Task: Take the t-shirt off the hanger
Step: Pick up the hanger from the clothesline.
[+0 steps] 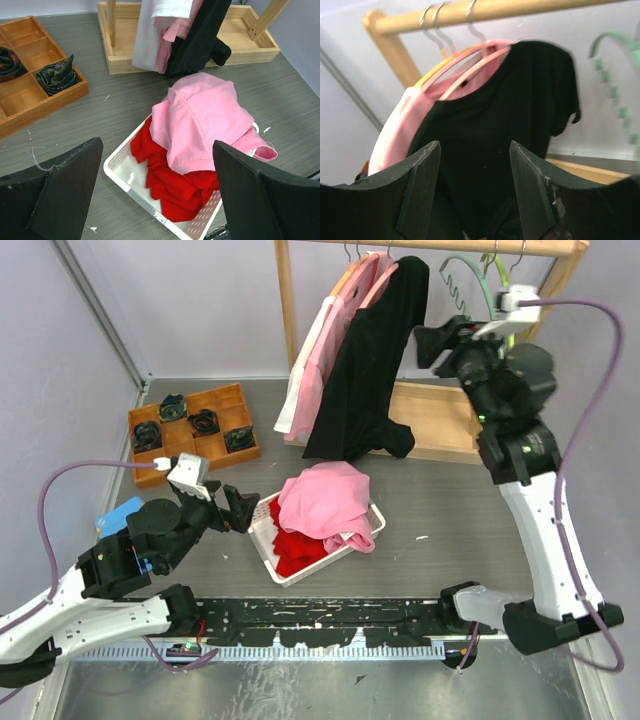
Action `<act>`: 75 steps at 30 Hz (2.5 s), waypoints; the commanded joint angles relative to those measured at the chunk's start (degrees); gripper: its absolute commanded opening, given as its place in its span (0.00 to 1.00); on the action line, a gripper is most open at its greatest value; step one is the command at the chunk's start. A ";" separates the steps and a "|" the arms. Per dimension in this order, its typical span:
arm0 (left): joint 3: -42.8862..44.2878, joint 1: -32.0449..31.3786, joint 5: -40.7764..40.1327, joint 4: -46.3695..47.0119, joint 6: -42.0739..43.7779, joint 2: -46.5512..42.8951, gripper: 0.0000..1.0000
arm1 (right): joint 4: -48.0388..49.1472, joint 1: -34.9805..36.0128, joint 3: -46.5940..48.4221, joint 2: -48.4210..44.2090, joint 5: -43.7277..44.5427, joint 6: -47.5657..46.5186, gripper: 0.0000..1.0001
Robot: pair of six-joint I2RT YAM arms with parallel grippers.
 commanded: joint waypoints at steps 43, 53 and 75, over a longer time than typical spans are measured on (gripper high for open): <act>1.08 -0.15 0.10 0.72 1.47 -7.31 0.98 | -14.39 24.86 25.99 27.67 41.40 6.21 0.63; 0.98 -0.15 0.09 1.04 1.75 -7.18 0.98 | -16.38 20.30 26.51 26.64 39.85 4.92 0.60; 0.70 -0.15 -0.06 2.38 2.28 -6.35 0.98 | -18.17 18.45 32.08 31.48 41.61 -0.37 0.18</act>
